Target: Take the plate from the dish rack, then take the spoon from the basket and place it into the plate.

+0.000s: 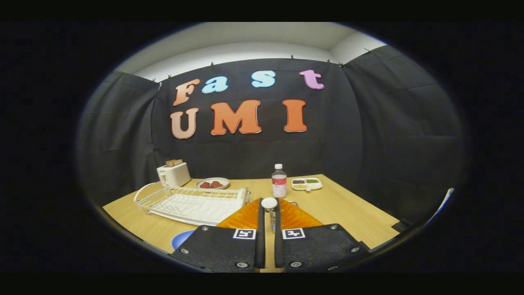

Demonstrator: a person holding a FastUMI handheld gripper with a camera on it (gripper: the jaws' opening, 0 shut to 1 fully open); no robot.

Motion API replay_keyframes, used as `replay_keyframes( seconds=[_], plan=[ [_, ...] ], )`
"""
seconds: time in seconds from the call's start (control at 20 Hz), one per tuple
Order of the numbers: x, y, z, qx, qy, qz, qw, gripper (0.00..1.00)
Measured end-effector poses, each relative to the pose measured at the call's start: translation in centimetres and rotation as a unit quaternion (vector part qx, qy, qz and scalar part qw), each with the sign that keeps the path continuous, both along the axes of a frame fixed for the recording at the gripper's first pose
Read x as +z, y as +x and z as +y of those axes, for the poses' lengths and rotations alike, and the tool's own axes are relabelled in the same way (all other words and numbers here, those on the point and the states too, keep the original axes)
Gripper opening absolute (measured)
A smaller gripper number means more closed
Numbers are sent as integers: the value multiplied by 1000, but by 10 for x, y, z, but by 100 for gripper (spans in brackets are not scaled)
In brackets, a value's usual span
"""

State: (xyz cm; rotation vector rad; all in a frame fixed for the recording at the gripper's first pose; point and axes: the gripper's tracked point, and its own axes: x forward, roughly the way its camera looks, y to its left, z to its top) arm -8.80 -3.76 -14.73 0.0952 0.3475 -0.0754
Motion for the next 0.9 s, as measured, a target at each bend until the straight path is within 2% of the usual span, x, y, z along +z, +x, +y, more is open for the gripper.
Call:
replay_keyframes(
  seconds=[0.4,0.65,0.9],
  plan=[
    [5,-22,50,83,-17,-6,996,9],
    [-6,-33,82,145,-2,-4,989,9],
    [-42,-35,97,167,23,34,985,9]
  ],
)
